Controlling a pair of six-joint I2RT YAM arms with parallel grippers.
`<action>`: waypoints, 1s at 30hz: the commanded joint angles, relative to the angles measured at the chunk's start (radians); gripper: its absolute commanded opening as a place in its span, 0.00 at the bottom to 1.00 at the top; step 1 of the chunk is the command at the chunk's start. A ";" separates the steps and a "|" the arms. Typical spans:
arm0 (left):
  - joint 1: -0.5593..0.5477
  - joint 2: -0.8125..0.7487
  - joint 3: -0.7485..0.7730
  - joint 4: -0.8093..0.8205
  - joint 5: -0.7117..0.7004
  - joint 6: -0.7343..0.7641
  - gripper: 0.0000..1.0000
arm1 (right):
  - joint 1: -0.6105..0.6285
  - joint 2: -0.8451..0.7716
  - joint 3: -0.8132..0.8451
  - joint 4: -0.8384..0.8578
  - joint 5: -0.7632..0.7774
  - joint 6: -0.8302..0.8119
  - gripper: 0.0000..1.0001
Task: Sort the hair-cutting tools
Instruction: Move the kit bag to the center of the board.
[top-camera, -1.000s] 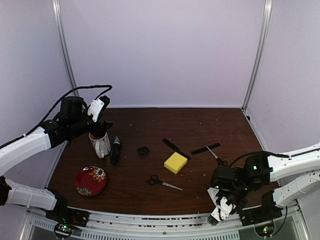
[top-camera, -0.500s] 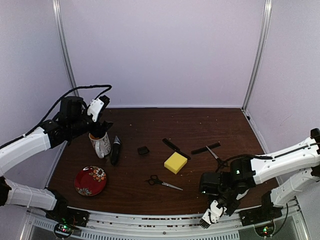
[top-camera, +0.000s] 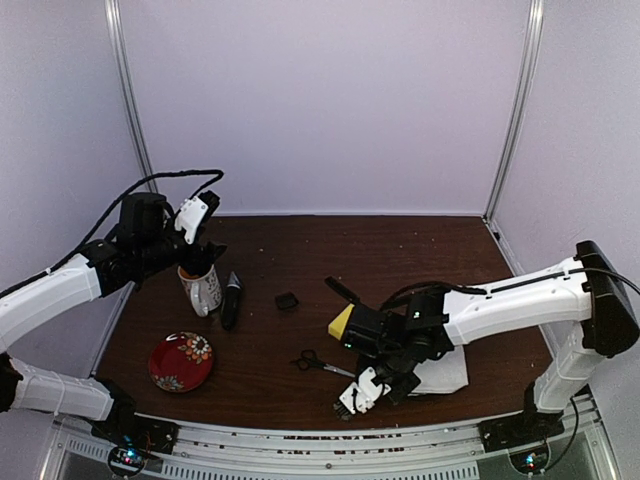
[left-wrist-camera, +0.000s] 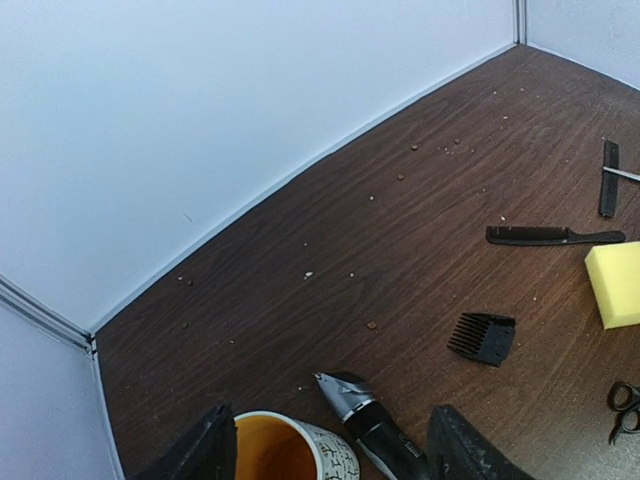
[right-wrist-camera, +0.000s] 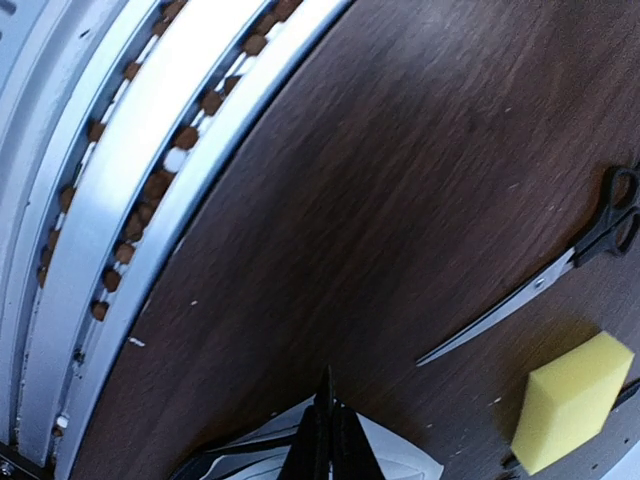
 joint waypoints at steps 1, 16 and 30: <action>-0.008 -0.020 0.027 0.016 0.007 -0.001 0.68 | -0.004 0.087 0.118 0.049 0.025 -0.036 0.00; -0.011 -0.014 0.031 0.016 0.037 0.000 0.67 | -0.088 -0.092 0.062 0.052 -0.084 0.099 0.43; -0.546 0.275 0.053 -0.013 0.161 -0.133 0.54 | -0.474 -0.579 -0.349 0.189 -0.189 0.319 0.39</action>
